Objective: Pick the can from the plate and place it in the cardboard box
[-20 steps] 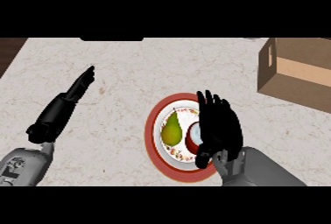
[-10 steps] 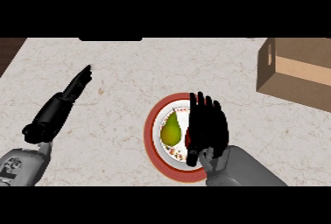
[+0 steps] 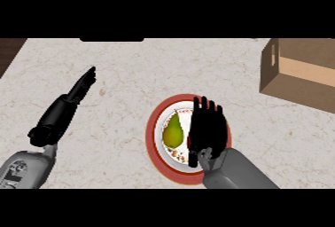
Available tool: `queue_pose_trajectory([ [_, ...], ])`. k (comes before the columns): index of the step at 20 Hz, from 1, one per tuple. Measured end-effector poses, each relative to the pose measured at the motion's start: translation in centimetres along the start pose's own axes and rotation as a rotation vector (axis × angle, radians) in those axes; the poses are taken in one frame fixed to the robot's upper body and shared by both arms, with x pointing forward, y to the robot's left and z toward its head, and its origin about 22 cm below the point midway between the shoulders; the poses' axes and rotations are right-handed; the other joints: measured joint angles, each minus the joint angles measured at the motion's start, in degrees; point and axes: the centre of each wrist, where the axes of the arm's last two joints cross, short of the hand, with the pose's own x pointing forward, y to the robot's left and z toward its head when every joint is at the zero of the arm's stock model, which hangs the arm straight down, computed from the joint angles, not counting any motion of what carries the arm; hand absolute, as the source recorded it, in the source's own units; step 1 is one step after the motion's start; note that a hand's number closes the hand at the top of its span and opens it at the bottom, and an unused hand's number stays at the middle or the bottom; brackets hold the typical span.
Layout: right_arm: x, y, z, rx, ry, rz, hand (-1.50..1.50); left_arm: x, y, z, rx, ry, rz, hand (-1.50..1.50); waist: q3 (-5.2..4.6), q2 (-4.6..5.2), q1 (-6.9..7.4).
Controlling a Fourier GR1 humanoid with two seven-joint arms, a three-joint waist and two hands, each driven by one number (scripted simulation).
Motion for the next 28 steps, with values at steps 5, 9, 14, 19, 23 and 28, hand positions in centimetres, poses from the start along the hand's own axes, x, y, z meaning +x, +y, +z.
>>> queue_pose_trajectory([
  [5,-0.6,0.8,-0.2,0.018,0.015,0.000,-1.50,0.4,0.5,0.1,-0.004,0.002,-0.002,0.00,0.01,-0.02,-0.03],
  [9,-0.7,1.7,-0.1,0.032,0.019,0.003,1.50,0.3,0.7,0.2,-0.002,0.004,-0.001,0.00,0.00,0.00,0.02],
  [14,-0.6,2.3,-0.3,-0.015,-0.021,0.065,1.50,0.0,0.1,0.5,-0.008,0.000,0.001,0.00,-0.03,-0.09,0.22],
  [19,-0.5,2.4,-0.4,-0.092,-0.041,0.120,1.50,0.1,0.3,0.1,0.001,-0.004,-0.004,0.00,0.03,-0.02,0.23],
  [23,-2.4,2.3,0.0,-0.100,-0.223,0.161,1.50,0.3,0.3,0.1,0.001,-0.005,-0.004,0.00,0.09,0.11,0.13],
  [28,-4.0,2.0,2.1,-0.040,-0.712,0.195,1.50,0.5,0.2,0.0,-0.008,-0.008,0.005,0.00,0.34,0.31,0.76],
])
